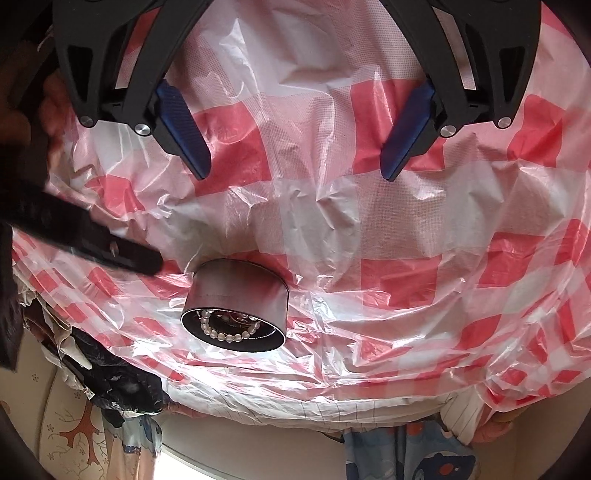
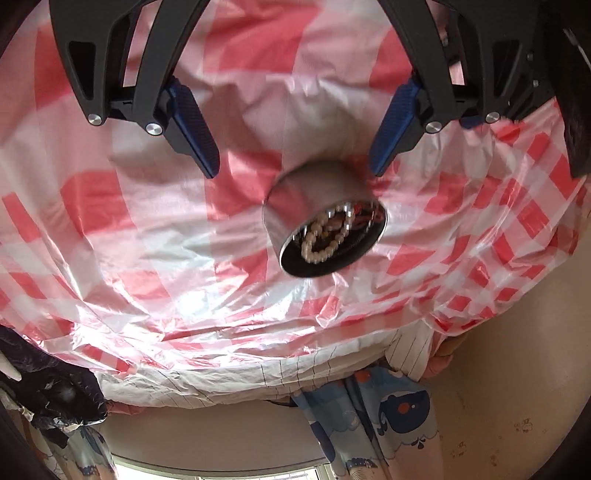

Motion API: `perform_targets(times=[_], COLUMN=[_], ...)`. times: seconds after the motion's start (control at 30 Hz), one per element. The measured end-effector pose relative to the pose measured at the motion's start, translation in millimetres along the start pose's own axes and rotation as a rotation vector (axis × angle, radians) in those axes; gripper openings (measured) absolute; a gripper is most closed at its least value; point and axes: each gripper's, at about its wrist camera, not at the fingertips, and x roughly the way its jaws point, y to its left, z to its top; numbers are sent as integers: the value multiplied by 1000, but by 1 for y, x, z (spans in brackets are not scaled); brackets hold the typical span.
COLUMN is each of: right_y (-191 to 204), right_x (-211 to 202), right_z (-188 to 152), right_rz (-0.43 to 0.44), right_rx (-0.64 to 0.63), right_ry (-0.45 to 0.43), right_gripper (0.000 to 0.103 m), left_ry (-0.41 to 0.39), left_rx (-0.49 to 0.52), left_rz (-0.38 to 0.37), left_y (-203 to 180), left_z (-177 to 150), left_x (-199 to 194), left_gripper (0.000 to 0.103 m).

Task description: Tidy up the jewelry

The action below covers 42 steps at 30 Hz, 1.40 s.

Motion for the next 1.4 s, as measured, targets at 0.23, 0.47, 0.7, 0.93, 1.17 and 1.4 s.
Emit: perform_targets(times=[0.23,0.47,0.7,0.93,1.17,1.4], right_y=[1,12,10,9,10,10], right_x=[-31,-39,-40,-40,-41,-41], right_z=[-55,-78,-82,-84,-84,-84], right_rz=[-46,-127,-129,-126,-118,-121], right_rx=[10,-23,-25,-22,-25,-28], right_ry=[4,-41,-40,-43,-47,-47], right_gripper=[80,84,86,89,91,92], left_ry=[-35,-81,-88,-65,-51,-43], left_rx=[-14,-47,-75,-53,-31,-29], left_rz=[41,101,153,194,220,220], left_y=[0,1,6,1,-3,-4], left_z=[-7,-21,-26,-25,-23,-23], left_x=[-10,-27,-33,-28,-23,-22], left_gripper=[90,94,95,95,95,95])
